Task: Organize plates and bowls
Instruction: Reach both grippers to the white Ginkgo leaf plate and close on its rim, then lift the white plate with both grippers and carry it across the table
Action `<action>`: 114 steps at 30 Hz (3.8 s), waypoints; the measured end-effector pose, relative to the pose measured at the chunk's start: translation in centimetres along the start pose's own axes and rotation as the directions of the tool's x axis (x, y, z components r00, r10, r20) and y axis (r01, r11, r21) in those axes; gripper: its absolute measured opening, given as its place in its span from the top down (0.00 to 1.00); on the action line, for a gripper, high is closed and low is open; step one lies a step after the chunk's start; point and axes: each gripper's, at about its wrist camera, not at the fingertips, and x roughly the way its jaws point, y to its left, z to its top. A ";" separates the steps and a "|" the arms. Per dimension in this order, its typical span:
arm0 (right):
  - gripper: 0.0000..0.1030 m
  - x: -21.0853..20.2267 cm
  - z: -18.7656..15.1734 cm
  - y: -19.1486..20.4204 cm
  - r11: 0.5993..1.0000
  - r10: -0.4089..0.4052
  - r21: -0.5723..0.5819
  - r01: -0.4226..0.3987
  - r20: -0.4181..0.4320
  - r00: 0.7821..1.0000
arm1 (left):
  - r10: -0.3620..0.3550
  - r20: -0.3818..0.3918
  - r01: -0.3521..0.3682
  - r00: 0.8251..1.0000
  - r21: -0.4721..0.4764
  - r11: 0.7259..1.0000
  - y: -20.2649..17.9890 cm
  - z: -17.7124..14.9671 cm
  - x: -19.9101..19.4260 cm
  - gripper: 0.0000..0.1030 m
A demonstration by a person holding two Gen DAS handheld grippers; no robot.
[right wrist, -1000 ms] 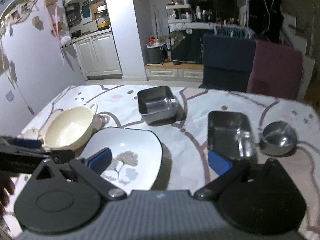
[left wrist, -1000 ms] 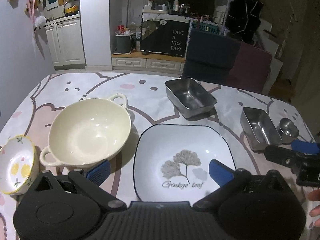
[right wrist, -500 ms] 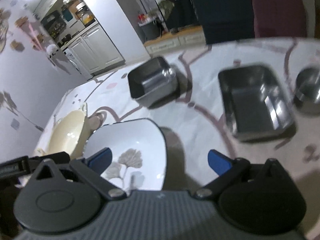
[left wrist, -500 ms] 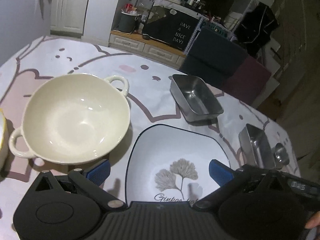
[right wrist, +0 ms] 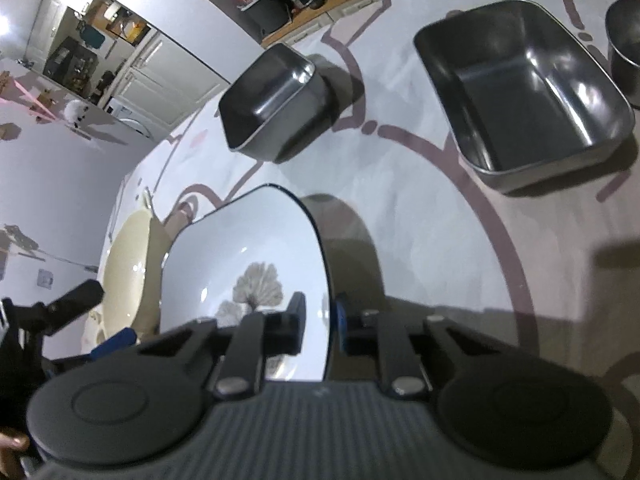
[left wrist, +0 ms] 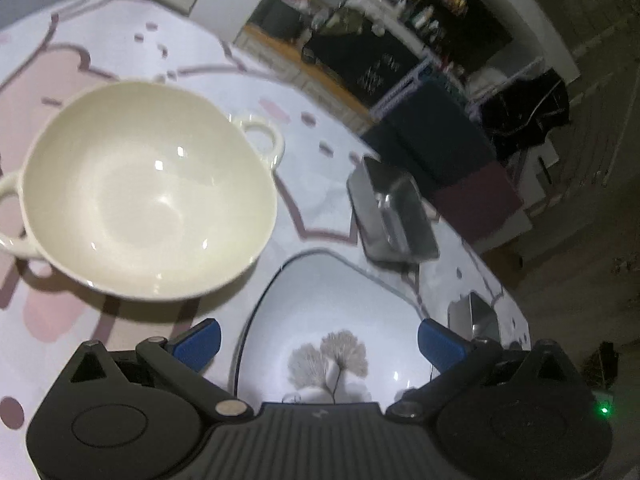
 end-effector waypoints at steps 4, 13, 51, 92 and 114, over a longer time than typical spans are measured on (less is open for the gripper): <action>0.95 0.6 -0.2 0.0 1.000 -0.027 -0.001 0.027 -0.002 1.000 | 0.013 -0.046 -0.014 0.999 -0.020 1.000 0.5 -0.1 0.7 0.11; 0.94 0.4 0.3 0.1 0.997 -0.068 -0.046 0.068 0.004 0.998 | 0.031 -0.096 -0.029 0.995 0.020 0.999 0.8 -0.2 2.5 0.36; 0.90 -4.0 0.8 0.7 0.980 -0.060 -0.181 0.081 0.117 0.991 | 0.065 -0.034 -0.056 0.997 0.220 0.974 -4.5 -1.1 0.9 0.88; 0.92 -16.7 -10.6 -11.6 0.979 -0.203 0.028 0.201 0.120 0.972 | 0.008 -0.228 0.036 0.974 0.188 0.982 -8.9 -17.8 1.4 0.89; 0.88 -11.7 -10.9 -11.4 0.957 -0.289 -0.031 0.290 0.020 0.957 | 0.039 -0.266 0.019 0.963 0.211 0.977 -7.5 -17.7 3.8 0.86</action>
